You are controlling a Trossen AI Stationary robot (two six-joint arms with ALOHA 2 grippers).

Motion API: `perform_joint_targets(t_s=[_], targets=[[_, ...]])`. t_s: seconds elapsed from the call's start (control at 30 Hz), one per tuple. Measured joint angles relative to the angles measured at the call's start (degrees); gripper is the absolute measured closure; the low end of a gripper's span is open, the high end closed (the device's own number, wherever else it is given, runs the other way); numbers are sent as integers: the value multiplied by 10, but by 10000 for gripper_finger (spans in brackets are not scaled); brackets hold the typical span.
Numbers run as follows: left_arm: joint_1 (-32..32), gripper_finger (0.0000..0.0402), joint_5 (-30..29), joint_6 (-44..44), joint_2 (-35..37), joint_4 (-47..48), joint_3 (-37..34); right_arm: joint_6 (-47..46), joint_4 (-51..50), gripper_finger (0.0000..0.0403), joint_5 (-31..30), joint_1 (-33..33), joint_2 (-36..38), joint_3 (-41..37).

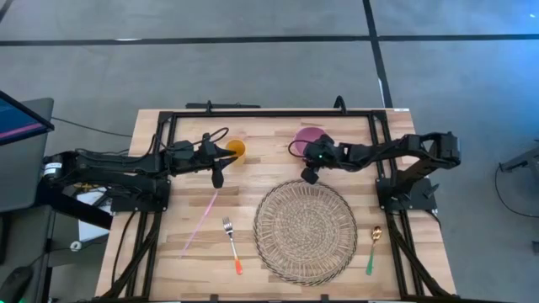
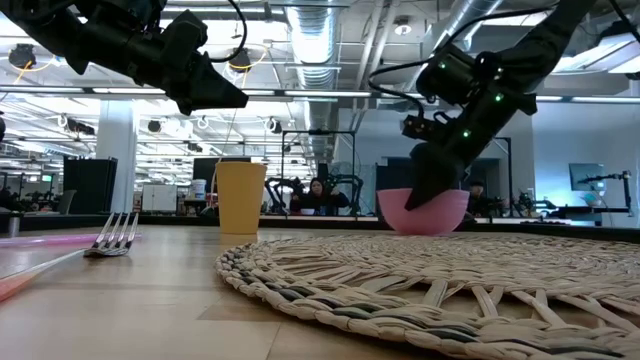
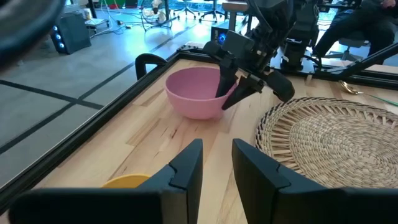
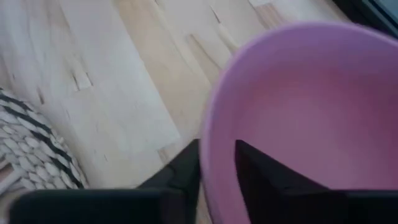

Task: Pick & Place Utensil
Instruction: Put the pink bowl on the brown table mat

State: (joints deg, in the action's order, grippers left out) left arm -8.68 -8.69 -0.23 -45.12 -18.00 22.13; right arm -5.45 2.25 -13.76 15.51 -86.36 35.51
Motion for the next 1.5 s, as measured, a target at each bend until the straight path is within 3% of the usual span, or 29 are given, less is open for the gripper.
perform_joint_targets(t_s=[0.17, 0.37, 0.5, 0.7, 1.0, 1.27, 1.5], targets=[[0, 314, 0, 0, 0, 0, 0, 9, -18, 392, 2, -2, 19, 0], [0, 314, 0, 0, 0, 0, 0, 19, -20, 381, 3, -24, 48, 0], [0, 314, 0, 0, 0, 0, 0, 22, -28, 396, 2, -54, 84, 7], [0, 314, 0, 0, 0, 0, 0, 52, -33, 393, 2, -137, 115, 48], [0, 314, 0, 0, 0, -19, 0, 99, -53, 398, 2, -271, 104, 103], [0, 314, 0, 0, 0, -61, 0, 27, -54, 400, 2, -364, 83, 118], [-1, 314, -16, 0, 0, -71, 0, -91, -54, 400, -12, -455, 83, 118]])
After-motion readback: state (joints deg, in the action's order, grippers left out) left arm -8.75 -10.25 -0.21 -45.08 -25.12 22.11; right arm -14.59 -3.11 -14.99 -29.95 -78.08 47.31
